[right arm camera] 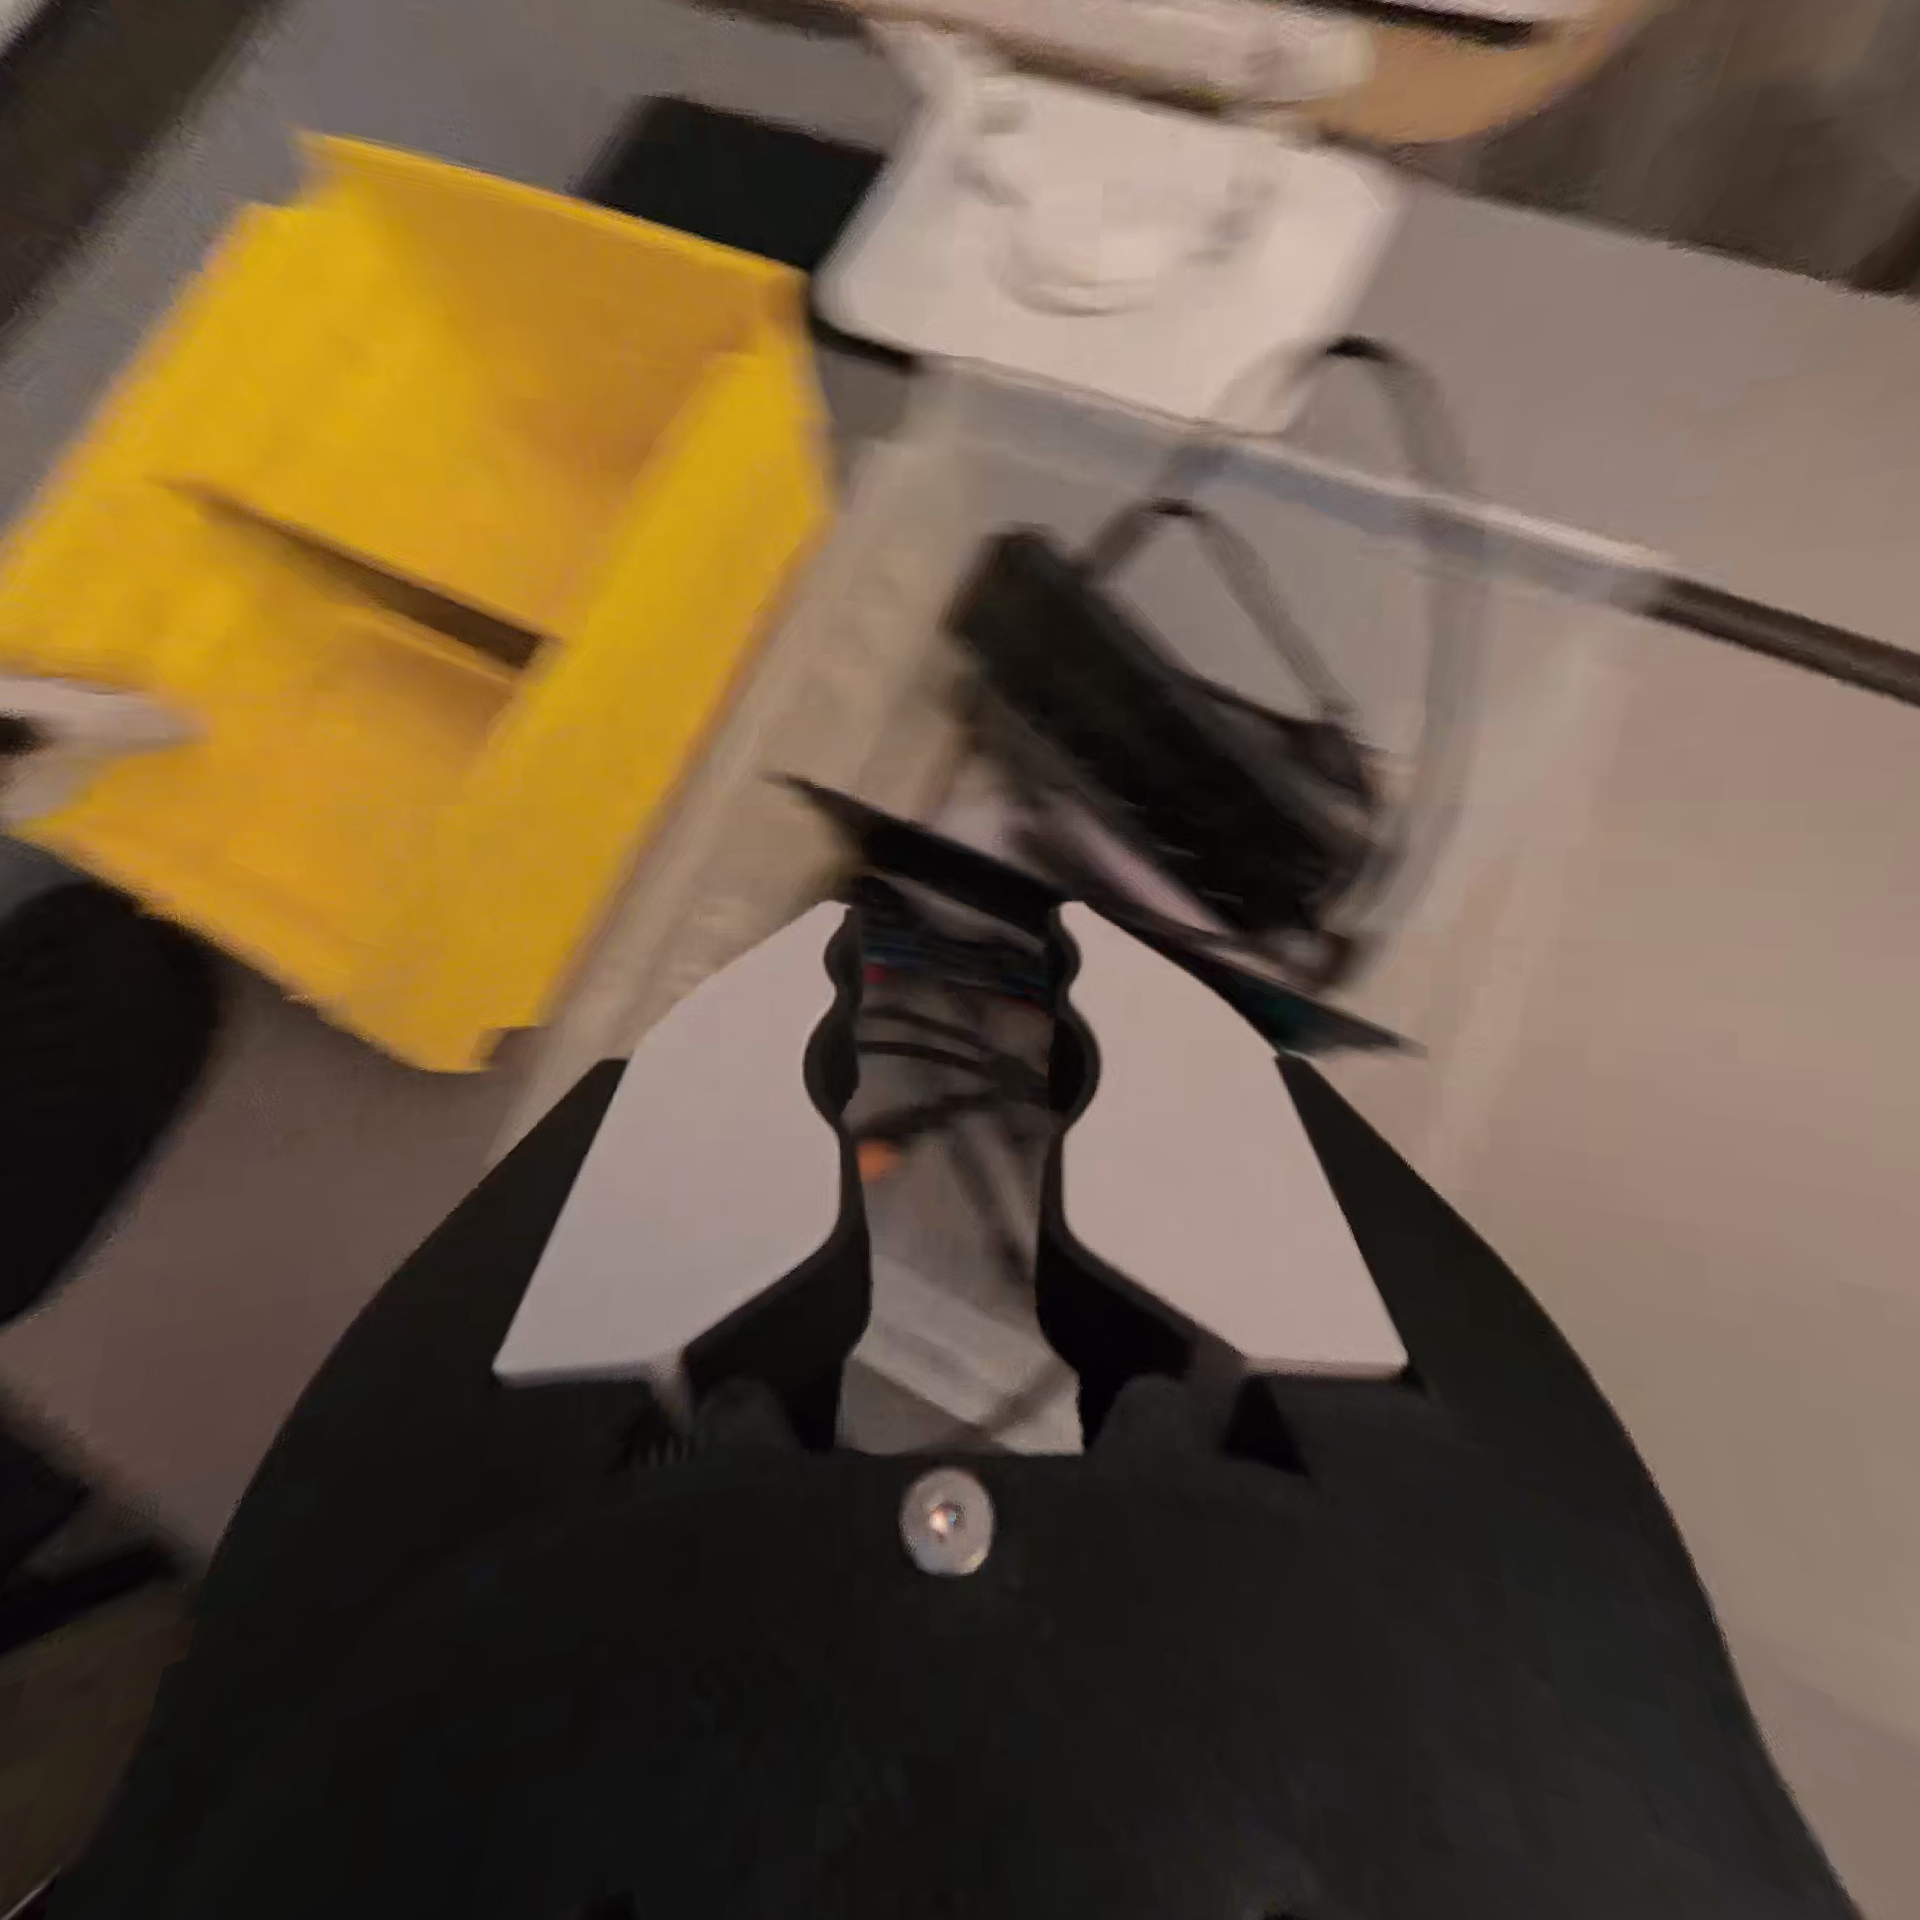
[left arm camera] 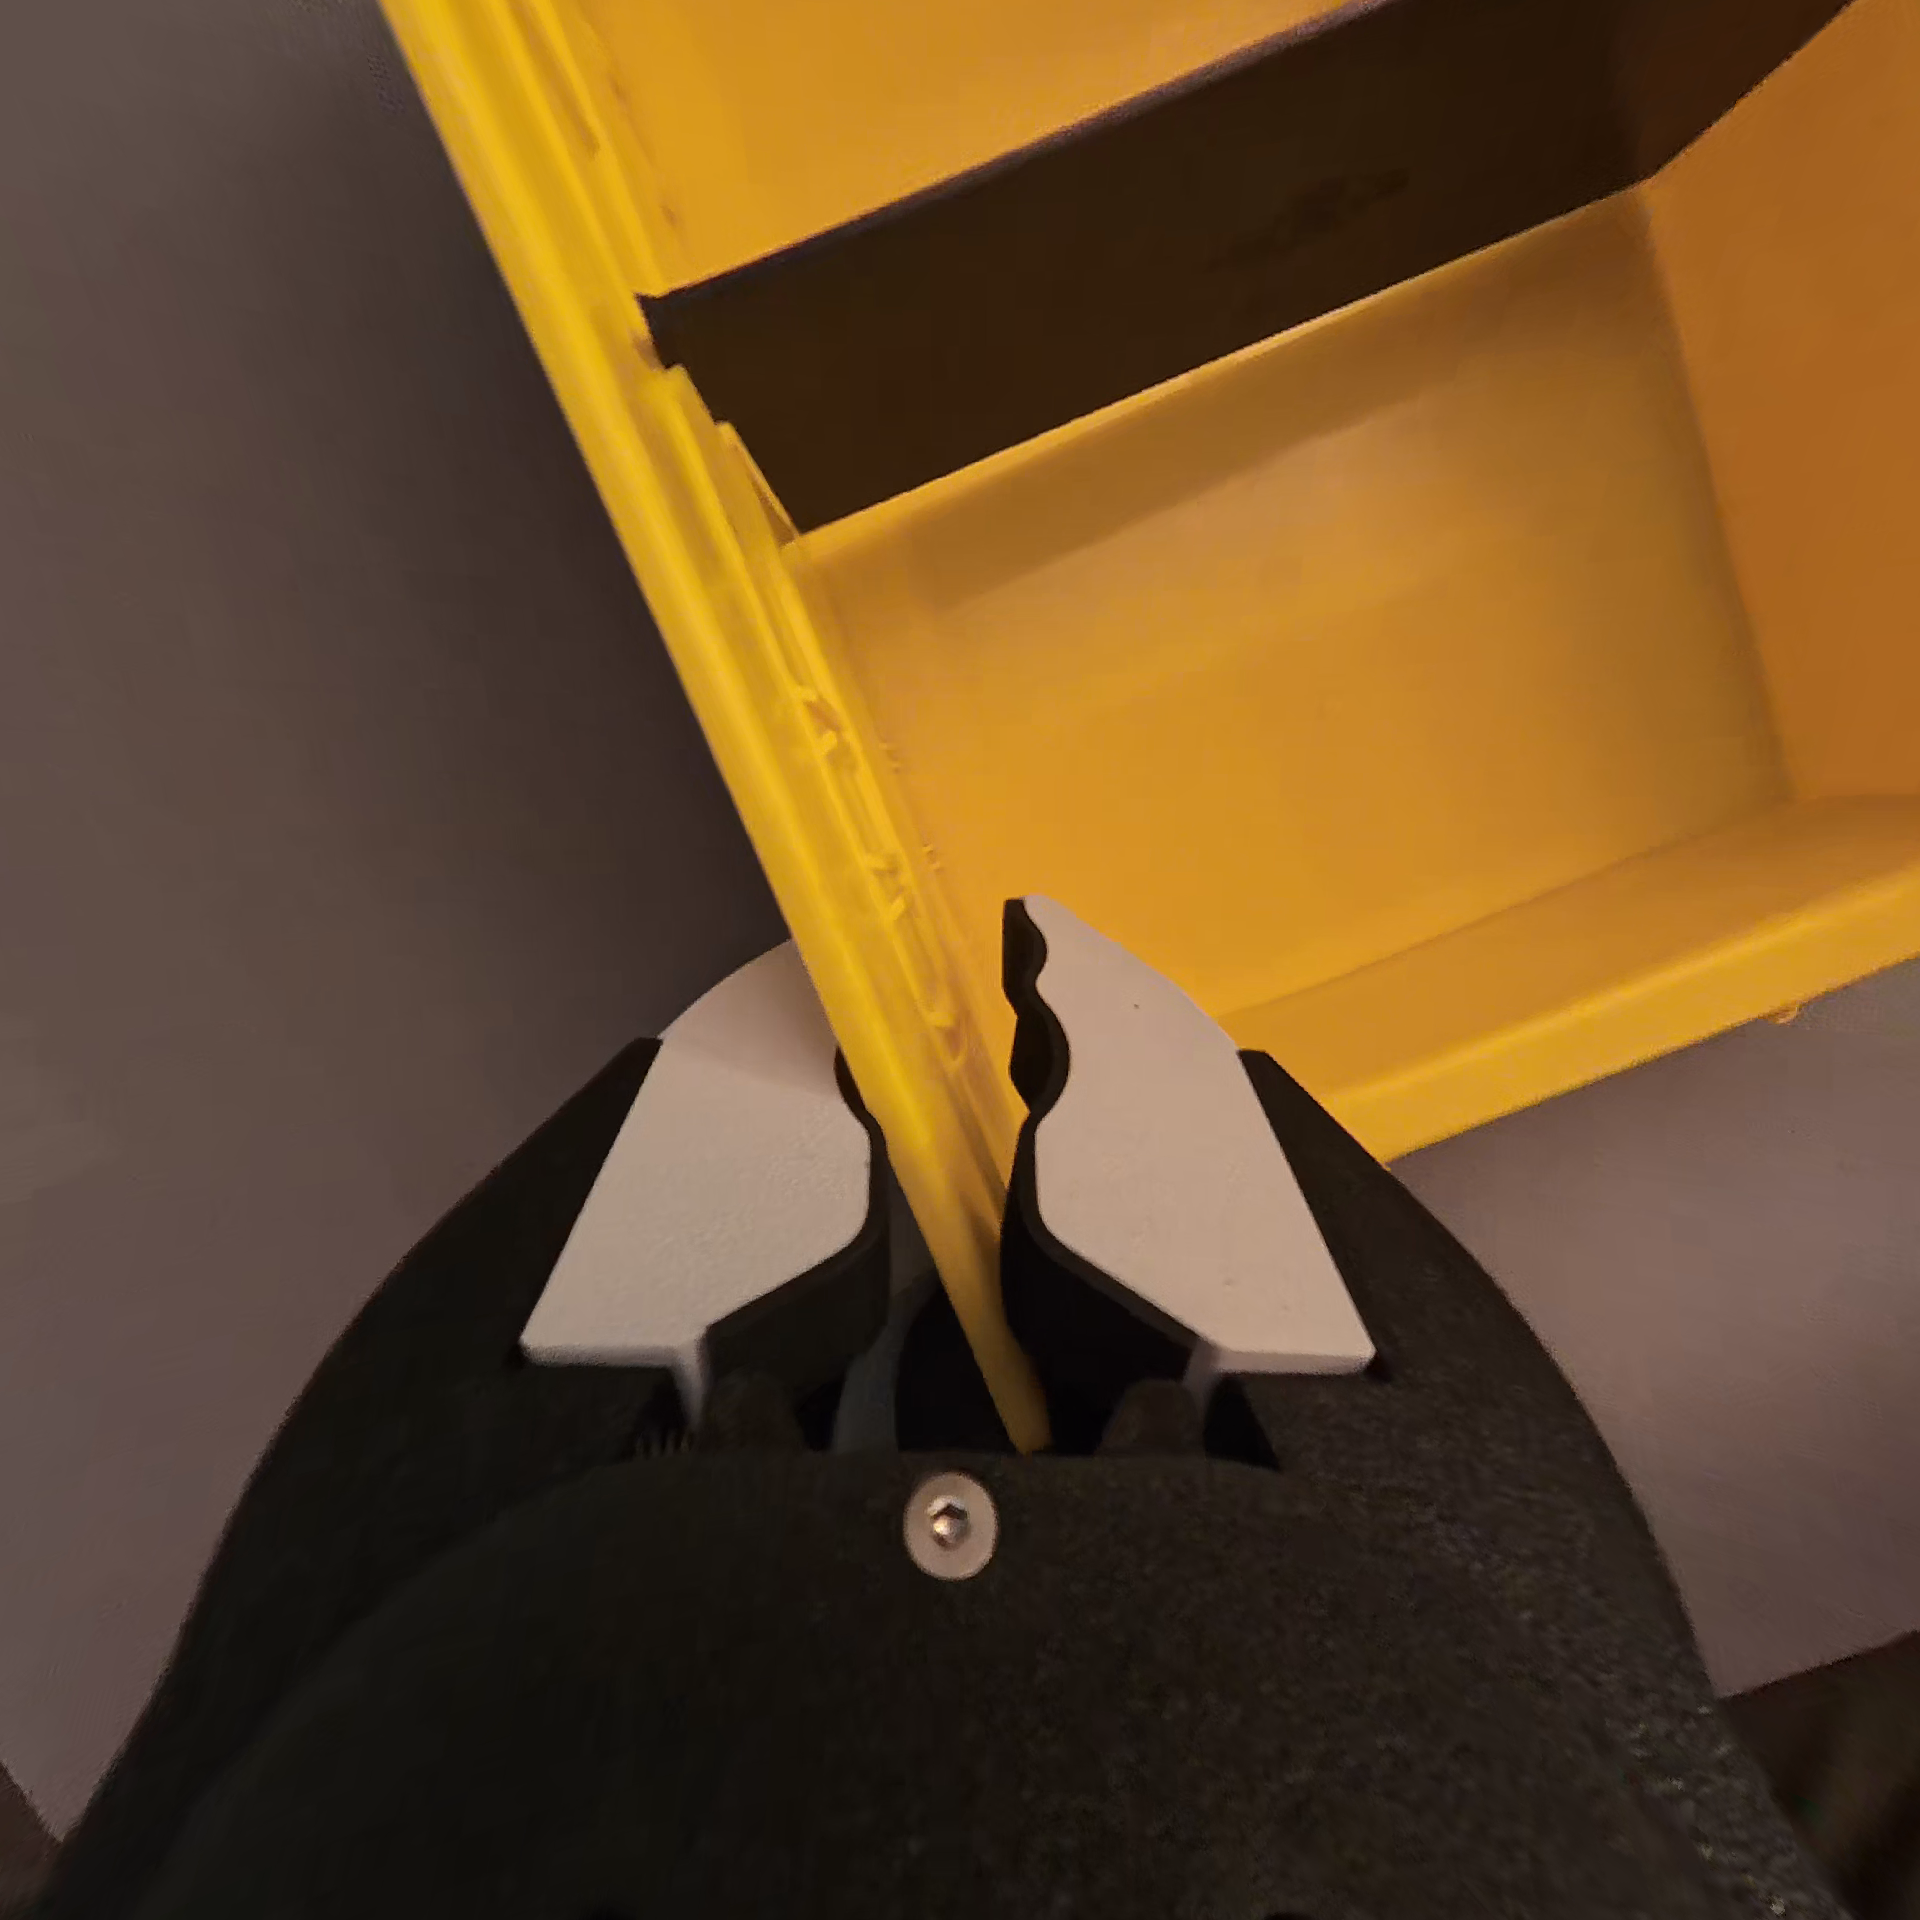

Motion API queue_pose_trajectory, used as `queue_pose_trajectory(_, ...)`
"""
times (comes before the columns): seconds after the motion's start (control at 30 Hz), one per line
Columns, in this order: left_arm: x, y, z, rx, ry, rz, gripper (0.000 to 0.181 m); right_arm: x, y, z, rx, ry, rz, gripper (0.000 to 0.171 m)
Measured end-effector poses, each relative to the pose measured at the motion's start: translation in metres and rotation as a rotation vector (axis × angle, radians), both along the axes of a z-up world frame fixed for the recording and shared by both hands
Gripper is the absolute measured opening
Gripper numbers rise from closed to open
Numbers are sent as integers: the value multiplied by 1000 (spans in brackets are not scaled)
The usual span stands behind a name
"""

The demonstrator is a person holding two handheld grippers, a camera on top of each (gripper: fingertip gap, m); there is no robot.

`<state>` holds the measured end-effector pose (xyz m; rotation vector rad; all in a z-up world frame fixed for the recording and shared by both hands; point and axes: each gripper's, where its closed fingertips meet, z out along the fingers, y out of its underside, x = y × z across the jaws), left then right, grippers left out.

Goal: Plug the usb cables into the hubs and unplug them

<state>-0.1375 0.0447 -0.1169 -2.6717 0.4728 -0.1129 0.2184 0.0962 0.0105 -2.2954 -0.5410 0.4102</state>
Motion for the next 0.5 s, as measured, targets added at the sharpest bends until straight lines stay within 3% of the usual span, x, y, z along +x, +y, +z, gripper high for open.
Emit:
queue_pose_trajectory(0.1,3,-2,2,-1,-66,-17,25,-98,-15,1,-121,122,202,35)
queue_pose_trajectory(0.2,1,-1,16,80,-76,6,37,-143,-13,-30,-212,16,211,37)
queue_pose_trajectory(0.37,-1,9,76,448,5,45,49,-164,3,-79,-338,-136,106,38)
queue_pose_trajectory(0.5,1,9,113,693,95,69,49,-175,-3,-109,-508,-134,65,42)
